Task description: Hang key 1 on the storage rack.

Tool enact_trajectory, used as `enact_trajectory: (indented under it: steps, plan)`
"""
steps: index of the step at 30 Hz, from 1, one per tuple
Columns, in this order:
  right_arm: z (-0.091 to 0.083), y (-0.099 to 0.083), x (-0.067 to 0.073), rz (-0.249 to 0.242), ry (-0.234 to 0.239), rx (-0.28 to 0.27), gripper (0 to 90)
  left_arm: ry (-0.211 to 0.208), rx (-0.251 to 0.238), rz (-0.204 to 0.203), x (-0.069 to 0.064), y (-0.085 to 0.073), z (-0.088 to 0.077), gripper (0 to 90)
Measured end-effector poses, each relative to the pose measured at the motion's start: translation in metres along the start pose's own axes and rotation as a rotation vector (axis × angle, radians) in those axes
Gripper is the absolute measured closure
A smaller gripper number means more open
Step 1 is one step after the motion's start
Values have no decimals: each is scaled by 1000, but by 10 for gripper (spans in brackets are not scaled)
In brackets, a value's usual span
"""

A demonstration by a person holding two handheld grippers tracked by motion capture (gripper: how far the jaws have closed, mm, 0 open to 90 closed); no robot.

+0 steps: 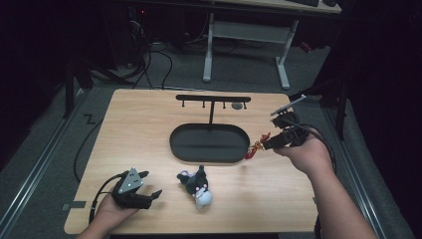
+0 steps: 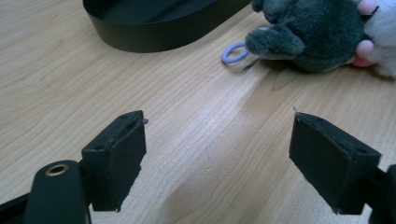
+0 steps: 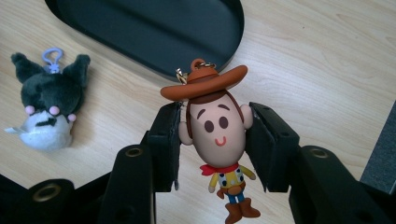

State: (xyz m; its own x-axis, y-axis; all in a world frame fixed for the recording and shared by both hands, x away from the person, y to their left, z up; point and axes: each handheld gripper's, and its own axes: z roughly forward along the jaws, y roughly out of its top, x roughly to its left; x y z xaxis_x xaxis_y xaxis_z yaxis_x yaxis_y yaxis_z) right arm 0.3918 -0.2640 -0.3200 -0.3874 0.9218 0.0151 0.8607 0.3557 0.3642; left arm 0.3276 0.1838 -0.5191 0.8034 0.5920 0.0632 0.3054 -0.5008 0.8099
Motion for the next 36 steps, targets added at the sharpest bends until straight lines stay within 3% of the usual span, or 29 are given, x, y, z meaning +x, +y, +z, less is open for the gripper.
enact_trajectory:
  steps: [14,36]
  plan:
    - [-12,36,1,-8,-21,28,568,0,-2,0,1,0,0,191]
    - [6,71,0,-25,-19,150,568,-5,1,1,1,0,0,191]
